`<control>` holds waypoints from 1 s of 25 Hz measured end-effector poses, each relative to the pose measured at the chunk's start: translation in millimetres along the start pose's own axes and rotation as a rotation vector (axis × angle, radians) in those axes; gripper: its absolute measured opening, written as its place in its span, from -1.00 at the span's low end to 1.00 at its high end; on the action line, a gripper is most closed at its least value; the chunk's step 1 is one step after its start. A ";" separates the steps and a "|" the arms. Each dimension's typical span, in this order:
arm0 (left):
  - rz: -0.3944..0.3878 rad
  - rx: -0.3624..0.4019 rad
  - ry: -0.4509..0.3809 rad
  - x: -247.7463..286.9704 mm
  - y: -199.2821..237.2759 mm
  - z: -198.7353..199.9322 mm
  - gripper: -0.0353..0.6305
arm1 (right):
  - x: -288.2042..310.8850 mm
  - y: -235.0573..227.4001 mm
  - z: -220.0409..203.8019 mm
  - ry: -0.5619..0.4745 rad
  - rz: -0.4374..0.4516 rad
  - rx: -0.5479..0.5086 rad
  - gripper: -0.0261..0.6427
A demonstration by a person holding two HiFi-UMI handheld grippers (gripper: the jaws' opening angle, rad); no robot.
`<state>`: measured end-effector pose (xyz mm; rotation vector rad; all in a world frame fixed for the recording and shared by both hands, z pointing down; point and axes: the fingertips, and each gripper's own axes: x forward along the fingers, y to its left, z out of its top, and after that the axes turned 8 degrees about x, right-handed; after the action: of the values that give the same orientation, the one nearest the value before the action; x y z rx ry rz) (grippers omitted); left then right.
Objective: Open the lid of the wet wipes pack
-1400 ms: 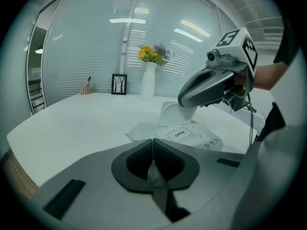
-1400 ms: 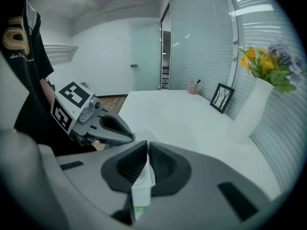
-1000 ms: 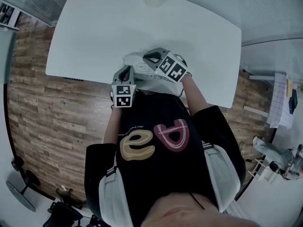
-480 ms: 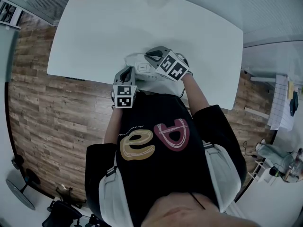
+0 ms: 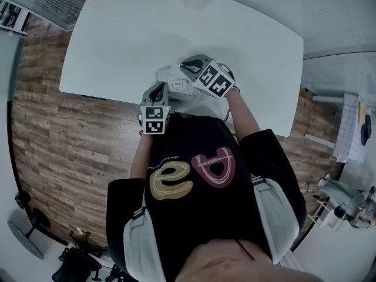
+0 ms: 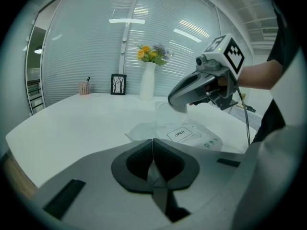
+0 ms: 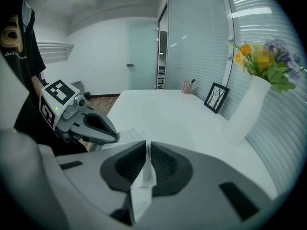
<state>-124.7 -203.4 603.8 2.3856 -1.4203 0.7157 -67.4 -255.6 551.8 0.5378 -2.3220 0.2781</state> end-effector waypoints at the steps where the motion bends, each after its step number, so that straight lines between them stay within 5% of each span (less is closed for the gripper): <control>1: 0.001 0.000 -0.002 -0.7 -0.4 1.4 -0.84 | -0.5 -0.5 -0.2 0.000 0.000 0.001 -0.80; 25: -0.006 -0.012 -0.003 -0.9 0.8 0.4 -0.84 | 19.7 -23.4 -11.3 0.008 0.045 0.105 -0.76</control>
<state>-125.6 -203.3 603.0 2.3819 -1.4135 0.7005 -62.7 -278.4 574.7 0.5351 -2.3236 0.4254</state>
